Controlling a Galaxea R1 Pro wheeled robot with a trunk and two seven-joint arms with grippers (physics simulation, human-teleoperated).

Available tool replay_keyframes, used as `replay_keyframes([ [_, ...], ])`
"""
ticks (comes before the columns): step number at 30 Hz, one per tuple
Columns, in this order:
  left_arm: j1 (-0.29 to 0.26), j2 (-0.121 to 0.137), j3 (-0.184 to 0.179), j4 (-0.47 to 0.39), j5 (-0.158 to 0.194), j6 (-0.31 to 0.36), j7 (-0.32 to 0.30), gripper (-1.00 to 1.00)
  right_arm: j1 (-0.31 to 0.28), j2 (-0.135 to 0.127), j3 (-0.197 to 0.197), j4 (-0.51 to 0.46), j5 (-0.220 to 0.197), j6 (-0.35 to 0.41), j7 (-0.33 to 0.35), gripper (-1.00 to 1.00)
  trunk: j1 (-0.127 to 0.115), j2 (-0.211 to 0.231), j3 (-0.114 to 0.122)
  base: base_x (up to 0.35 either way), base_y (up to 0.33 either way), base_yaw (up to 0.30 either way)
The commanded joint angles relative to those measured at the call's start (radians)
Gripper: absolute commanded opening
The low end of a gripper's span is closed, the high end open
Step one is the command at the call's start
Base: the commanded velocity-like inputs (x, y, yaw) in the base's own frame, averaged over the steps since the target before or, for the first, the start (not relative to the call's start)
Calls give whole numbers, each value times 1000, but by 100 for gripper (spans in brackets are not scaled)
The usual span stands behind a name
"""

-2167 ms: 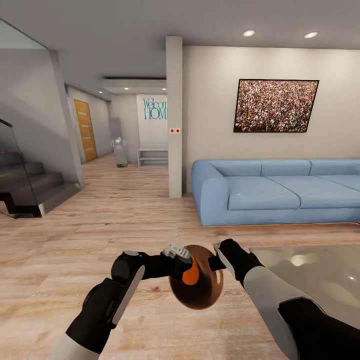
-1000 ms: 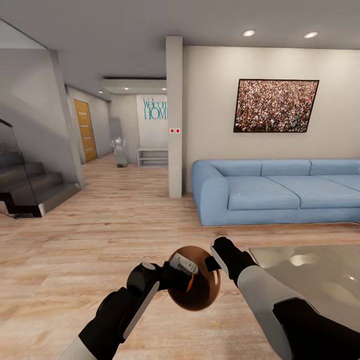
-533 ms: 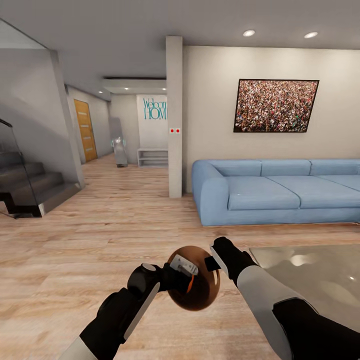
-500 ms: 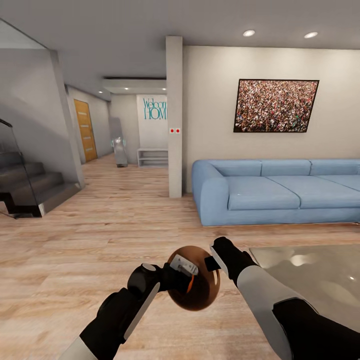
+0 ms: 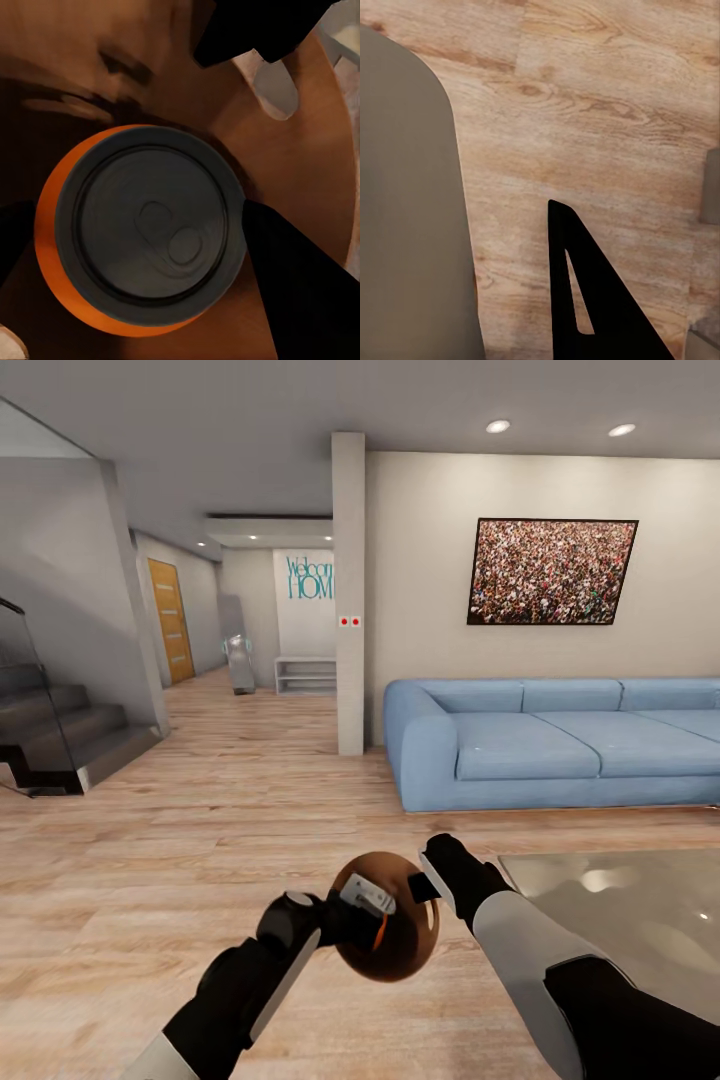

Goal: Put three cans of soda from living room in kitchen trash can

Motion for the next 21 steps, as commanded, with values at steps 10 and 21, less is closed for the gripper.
replay_keyframes([
  [10, -1, -9, 0, 81, 0, -35, -1, -100, -1, 5, -1, 0, -7, 0, 0, -100, 0, 0, 0, 0, 0, 0],
  [21, -2, -16, 0, 129, 0, -66, -1, 100, 0, 6, 0, 1, -7, 0, 0, -100, 0, 0, 0, 0, 0, 0],
])
